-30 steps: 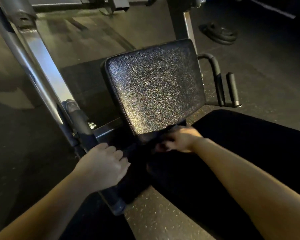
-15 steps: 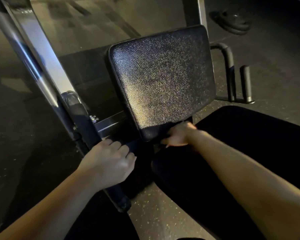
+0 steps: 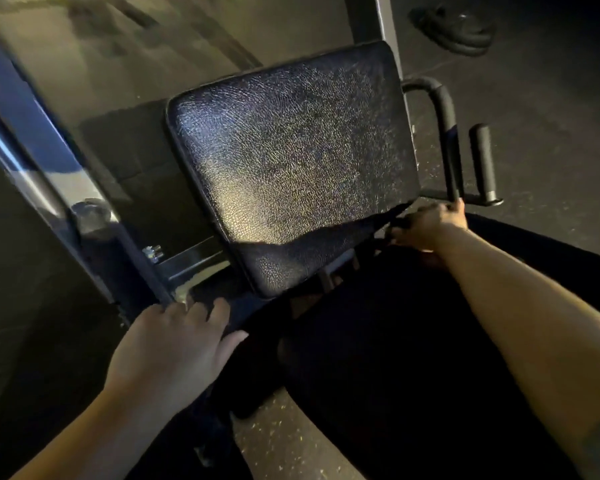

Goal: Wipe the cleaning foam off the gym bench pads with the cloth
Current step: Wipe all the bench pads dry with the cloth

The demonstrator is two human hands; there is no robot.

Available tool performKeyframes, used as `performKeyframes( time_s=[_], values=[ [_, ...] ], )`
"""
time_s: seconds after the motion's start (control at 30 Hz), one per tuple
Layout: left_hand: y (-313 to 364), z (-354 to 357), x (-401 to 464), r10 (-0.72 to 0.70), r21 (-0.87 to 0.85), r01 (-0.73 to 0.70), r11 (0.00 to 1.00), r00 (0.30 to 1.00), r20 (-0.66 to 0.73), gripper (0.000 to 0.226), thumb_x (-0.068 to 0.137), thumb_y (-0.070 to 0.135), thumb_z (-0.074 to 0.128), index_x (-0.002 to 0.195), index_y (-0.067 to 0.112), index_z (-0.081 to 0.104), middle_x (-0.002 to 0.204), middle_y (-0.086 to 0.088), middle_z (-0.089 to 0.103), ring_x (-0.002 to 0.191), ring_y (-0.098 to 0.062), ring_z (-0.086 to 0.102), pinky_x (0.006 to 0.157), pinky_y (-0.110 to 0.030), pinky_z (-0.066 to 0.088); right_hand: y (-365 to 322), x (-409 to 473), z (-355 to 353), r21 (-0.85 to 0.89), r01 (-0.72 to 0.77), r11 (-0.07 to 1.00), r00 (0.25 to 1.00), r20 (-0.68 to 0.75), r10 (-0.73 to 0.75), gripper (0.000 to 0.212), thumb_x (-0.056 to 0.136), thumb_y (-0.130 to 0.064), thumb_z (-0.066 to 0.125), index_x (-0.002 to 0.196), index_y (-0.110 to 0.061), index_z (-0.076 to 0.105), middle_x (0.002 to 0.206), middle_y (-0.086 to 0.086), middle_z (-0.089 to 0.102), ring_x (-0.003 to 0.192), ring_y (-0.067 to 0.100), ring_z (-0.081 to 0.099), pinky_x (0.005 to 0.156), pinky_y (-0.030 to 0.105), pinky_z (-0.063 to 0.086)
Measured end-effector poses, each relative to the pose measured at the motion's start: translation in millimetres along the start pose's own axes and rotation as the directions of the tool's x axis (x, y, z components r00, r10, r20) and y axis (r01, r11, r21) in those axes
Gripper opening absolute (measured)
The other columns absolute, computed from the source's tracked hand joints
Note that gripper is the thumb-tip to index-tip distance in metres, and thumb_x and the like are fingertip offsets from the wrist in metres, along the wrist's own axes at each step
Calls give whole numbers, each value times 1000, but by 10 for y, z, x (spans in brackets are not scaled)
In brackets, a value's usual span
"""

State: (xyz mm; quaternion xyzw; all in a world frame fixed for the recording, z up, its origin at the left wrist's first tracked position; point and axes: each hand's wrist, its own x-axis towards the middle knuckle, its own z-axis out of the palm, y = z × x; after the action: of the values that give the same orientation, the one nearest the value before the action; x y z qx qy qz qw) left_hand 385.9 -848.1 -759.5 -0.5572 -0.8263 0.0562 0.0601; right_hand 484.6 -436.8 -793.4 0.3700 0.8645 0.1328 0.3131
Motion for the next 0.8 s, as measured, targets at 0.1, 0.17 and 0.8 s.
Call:
performKeyframes(
  time_s=[0.1, 0.17, 0.8],
  values=[
    [26, 30, 12, -21, 15, 21, 1000, 1000, -9, 57, 90, 46, 36, 94, -1, 67, 55, -13, 57, 42, -29, 53, 46, -29, 35, 44, 222, 30, 49, -90, 995, 995, -25, 92, 67, 83, -71, 31, 130, -32, 56, 138, 0, 53, 135, 20, 40, 115, 50, 16],
    [21, 21, 18, -32, -4, 32, 999, 999, -11, 56, 89, 46, 36, 93, -1, 67, 55, -13, 58, 42, -29, 54, 45, -29, 35, -12, 243, 1, 66, -75, 995, 997, -23, 76, 63, 84, -65, 36, 125, -25, 61, 131, 4, 59, 127, 22, 49, 107, 43, 32],
    [48, -94, -52, -41, 29, 41, 999, 999, -2, 27, 75, 33, 73, 66, 11, 60, 50, -6, 54, 41, -26, 54, 51, -26, 22, -1982, -1980, -207, 31, 472, 881, 881, -33, -471, 50, 80, -56, 56, 121, -28, 61, 122, 3, 60, 119, 26, 50, 99, 47, 31]
  ],
)
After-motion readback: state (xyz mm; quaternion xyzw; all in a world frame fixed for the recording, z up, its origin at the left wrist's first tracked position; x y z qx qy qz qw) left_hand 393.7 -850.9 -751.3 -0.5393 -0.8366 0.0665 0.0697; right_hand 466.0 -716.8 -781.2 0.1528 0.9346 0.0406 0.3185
